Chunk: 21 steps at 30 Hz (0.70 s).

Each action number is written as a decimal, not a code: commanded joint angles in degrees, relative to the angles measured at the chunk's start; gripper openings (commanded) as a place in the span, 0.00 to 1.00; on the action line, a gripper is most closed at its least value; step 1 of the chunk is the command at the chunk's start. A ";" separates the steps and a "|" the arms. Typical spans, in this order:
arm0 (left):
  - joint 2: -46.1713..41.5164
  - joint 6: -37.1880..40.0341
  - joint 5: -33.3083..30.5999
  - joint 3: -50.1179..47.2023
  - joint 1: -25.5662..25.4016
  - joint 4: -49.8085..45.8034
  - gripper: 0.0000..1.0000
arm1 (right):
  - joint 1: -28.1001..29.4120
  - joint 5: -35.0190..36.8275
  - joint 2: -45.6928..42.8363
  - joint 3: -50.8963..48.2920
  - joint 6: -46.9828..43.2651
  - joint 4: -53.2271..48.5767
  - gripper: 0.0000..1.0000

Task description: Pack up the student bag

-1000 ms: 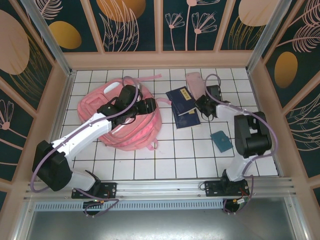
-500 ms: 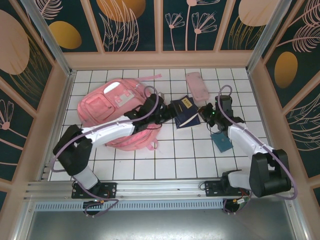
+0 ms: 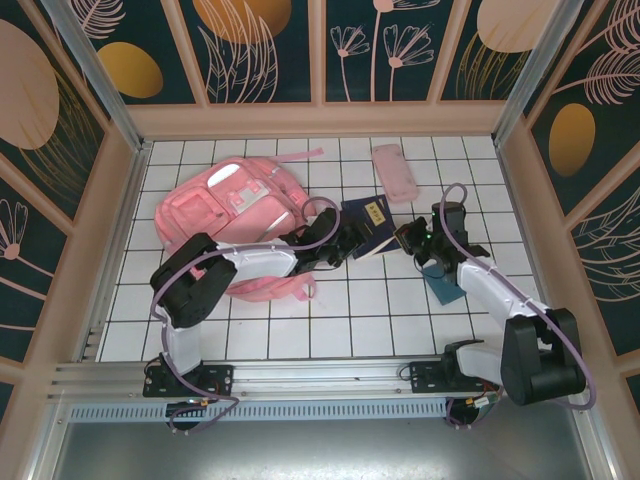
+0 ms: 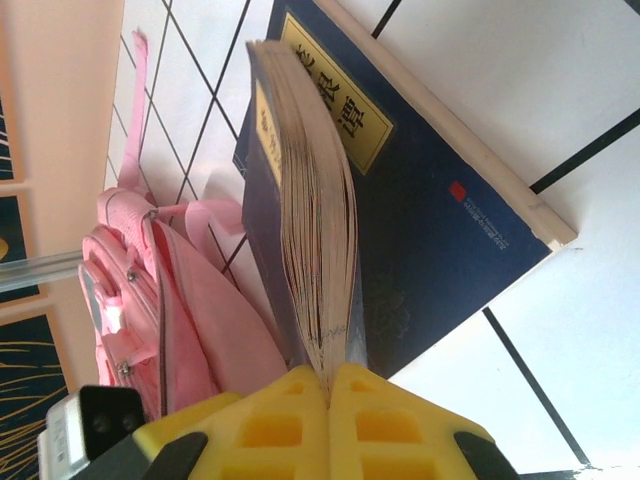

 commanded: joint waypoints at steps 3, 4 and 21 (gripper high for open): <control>2.13 -6.95 -0.61 0.16 -0.08 9.87 0.70 | -0.35 -5.17 -1.50 -1.59 0.94 2.16 0.05; 2.05 -7.15 -1.19 0.26 -0.06 9.18 0.70 | -0.44 -5.29 -1.46 -1.69 0.72 2.13 0.05; 2.38 -5.10 -1.66 -1.26 -0.94 15.44 0.53 | -5.74 -14.78 -1.68 -3.12 -2.18 1.86 0.04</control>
